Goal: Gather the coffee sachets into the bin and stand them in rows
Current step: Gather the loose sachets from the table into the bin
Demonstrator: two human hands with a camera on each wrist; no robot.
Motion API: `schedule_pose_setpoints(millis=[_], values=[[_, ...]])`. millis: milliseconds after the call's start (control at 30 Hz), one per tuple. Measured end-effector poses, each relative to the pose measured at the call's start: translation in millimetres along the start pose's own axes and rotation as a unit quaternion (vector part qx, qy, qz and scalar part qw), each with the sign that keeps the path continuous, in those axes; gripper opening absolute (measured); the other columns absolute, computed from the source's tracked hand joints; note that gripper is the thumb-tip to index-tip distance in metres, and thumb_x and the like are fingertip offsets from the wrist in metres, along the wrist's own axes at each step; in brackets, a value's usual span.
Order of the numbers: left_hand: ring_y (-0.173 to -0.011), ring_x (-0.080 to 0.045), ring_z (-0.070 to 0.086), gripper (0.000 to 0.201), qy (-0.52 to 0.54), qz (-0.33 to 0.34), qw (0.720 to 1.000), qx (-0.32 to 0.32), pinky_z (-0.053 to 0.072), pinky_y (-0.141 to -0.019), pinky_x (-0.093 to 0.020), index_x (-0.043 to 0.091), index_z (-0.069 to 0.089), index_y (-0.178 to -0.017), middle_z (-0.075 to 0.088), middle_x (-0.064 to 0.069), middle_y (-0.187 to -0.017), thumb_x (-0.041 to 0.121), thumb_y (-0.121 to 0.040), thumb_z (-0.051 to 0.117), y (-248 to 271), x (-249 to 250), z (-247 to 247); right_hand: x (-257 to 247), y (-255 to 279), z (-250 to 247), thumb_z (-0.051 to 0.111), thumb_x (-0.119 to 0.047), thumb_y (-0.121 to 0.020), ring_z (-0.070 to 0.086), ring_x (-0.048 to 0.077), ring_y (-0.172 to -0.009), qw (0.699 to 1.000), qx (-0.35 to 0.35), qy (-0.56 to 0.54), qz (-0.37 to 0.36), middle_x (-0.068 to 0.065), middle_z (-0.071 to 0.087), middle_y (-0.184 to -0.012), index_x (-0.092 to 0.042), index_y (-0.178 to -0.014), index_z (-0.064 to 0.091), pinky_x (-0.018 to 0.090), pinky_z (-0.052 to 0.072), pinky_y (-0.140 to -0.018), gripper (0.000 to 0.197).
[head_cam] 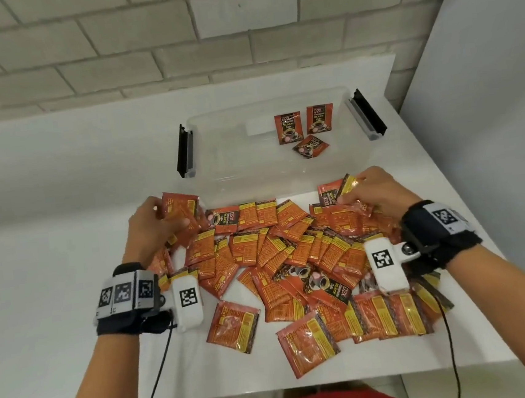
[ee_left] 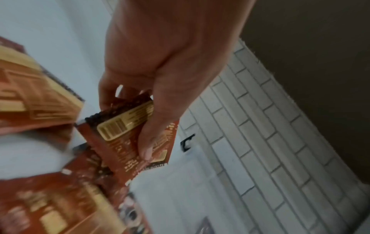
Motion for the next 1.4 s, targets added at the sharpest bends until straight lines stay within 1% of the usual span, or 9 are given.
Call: schedule_pose_setpoints(millis=[167,300,367,500,600,733,900,1133,1400], values=[[-0.081,-0.023,0.065,0.043,0.116,0.007,0.993,-0.023,0.055,-0.054,-0.023,0.008,0.055,-0.117,0.061,-0.007,-0.107,0.017,-0.080,0.075,23.2,22.2,-26.2,-23.4,36.6,-35.5,0.075,-0.022,-0.081,0.066,0.017,-0.082,0.995,-0.006,-0.055,-0.081,0.002,0.070,-0.087,-0.015,-0.090,0.063,0.030,0.050,-0.067,0.017],[-0.088,-0.026,0.070,0.045,0.113,-0.019,0.985,-0.128,0.055,-0.081,-0.044,0.022,0.062,-0.110,0.066,-0.005,-0.107,0.033,-0.070,0.079,42.0,27.3,-8.7,-27.1,68.4,-50.7,0.072,-0.028,-0.080,0.064,0.009,-0.065,0.990,-0.055,-0.074,-0.107,-0.002,0.069,-0.074,-0.016,-0.089,0.063,0.022,0.044,-0.063,0.018],[-0.088,-0.020,0.069,0.038,0.098,-0.018,0.980,-0.175,0.054,-0.076,-0.034,0.027,0.062,-0.107,0.065,-0.003,-0.107,0.028,-0.073,0.078,52.3,29.3,10.4,-15.3,78.0,-37.6,0.072,-0.034,-0.076,0.068,0.011,-0.066,0.987,-0.124,-0.002,-0.105,0.000,0.072,-0.073,-0.010,-0.093,0.064,0.032,0.052,-0.070,0.030],[-0.086,-0.006,0.068,0.041,0.060,0.017,0.957,-0.284,0.054,-0.070,-0.023,0.036,0.055,-0.112,0.062,0.011,-0.108,0.025,-0.078,0.074,81.3,48.2,66.0,26.7,66.0,-7.0,0.071,-0.051,-0.076,0.044,0.027,-0.130,0.957,-0.124,0.254,-0.072,0.012,0.054,-0.134,-0.022,-0.129,0.054,0.057,0.029,-0.110,0.063],[-0.096,-0.005,0.062,0.044,0.017,0.078,0.952,-0.296,0.054,-0.078,-0.025,0.033,0.053,-0.116,0.056,0.015,-0.112,0.025,-0.078,0.075,87.7,69.5,99.6,26.8,59.7,-0.4,0.069,-0.049,-0.081,0.016,0.035,-0.138,0.951,-0.039,0.303,-0.054,0.008,0.023,-0.149,-0.026,-0.143,0.040,0.053,0.024,-0.113,0.073],[-0.128,-0.018,0.044,0.067,-0.034,0.110,0.947,-0.299,0.035,-0.107,-0.036,0.027,0.040,-0.141,0.041,0.004,-0.144,0.029,-0.082,0.072,77.8,95.6,131.3,15.6,53.0,7.4,0.076,-0.028,-0.080,0.044,0.029,-0.122,0.973,-0.039,0.214,-0.079,0.011,0.035,-0.138,-0.018,-0.129,0.052,0.036,0.040,-0.101,0.056],[-0.123,-0.028,0.049,0.055,-0.116,0.127,0.933,-0.315,0.040,-0.096,-0.034,0.013,0.044,-0.132,0.053,-0.007,-0.131,0.025,-0.085,0.072,62.3,107.7,156.2,-0.3,52.7,-4.3,0.078,-0.015,-0.079,0.071,0.016,-0.063,0.992,-0.040,0.052,-0.111,0.005,0.072,-0.089,-0.016,-0.107,0.052,0.020,0.048,-0.055,0.038],[-0.118,-0.026,0.049,0.061,-0.171,0.138,0.907,-0.358,0.040,-0.098,-0.036,0.019,0.043,-0.133,0.045,-0.005,-0.138,0.025,-0.082,0.075,51.2,115.2,166.5,-2.6,35.9,11.5,0.083,-0.034,-0.069,0.065,0.026,-0.092,0.993,-0.102,0.036,-0.036,0.007,0.067,-0.104,-0.013,-0.127,0.040,0.041,0.052,-0.084,0.075],[-0.113,-0.023,0.052,0.046,-0.083,0.082,0.924,-0.365,0.046,-0.098,-0.044,0.018,0.051,-0.115,0.051,0.003,-0.125,0.015,-0.078,0.078,48.5,112.0,171.9,-17.3,32.7,37.2,0.079,-0.016,-0.076,0.056,0.019,-0.079,0.986,-0.041,0.133,-0.089,0.011,0.059,-0.106,-0.010,-0.125,0.048,0.023,0.038,-0.051,0.058]])
Point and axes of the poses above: each hand's wrist, its own y-axis away from the middle knuckle, its own z-axis out of the palm, x = y × z, the point moved 8 cm from there along -y, towards the middle knuckle
